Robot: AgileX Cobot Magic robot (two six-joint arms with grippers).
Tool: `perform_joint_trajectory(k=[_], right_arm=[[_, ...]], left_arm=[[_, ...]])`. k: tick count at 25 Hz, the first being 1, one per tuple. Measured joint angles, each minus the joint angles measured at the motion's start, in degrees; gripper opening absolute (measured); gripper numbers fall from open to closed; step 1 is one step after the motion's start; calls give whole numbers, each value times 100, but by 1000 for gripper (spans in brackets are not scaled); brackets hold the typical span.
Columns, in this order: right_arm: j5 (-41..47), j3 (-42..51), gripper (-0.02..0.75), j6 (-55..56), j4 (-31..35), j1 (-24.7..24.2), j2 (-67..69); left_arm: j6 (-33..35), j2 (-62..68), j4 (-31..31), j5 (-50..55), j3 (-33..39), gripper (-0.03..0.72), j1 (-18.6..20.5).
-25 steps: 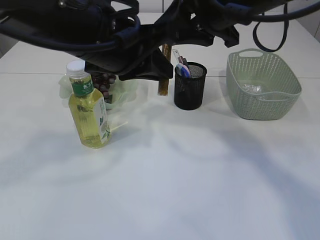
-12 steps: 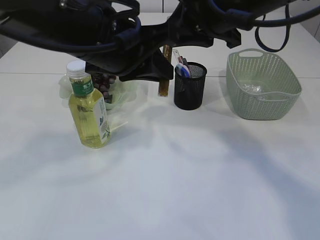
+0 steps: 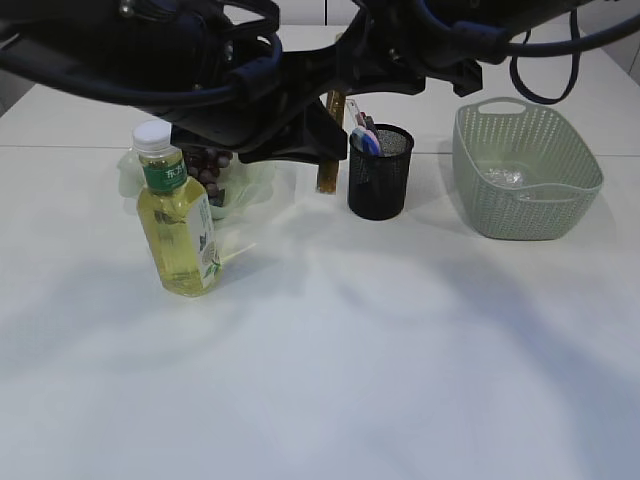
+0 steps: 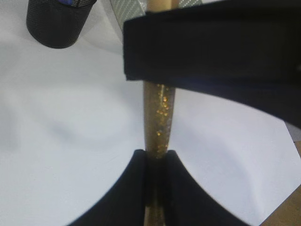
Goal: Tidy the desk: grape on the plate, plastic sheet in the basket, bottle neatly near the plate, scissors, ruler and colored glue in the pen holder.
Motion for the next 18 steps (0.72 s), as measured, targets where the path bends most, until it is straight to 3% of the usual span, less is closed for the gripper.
perform_joint_trajectory(k=[6, 8, 13, 18], right_arm=[[0, 0, 133, -14, -21, 0, 0], [0, 0, 133, -19, -45, 0, 0], [9, 0, 132, -76, -95, 0, 0], [-10, 0, 132, -105, -105, 0, 0]], left_arm=[[58, 0, 52, 10, 0, 71, -14], [70, 10, 62, 10, 0, 134, -18], [70, 10, 82, 10, 0, 407, -18], [70, 10, 252, 89, 0, 481, -18]])
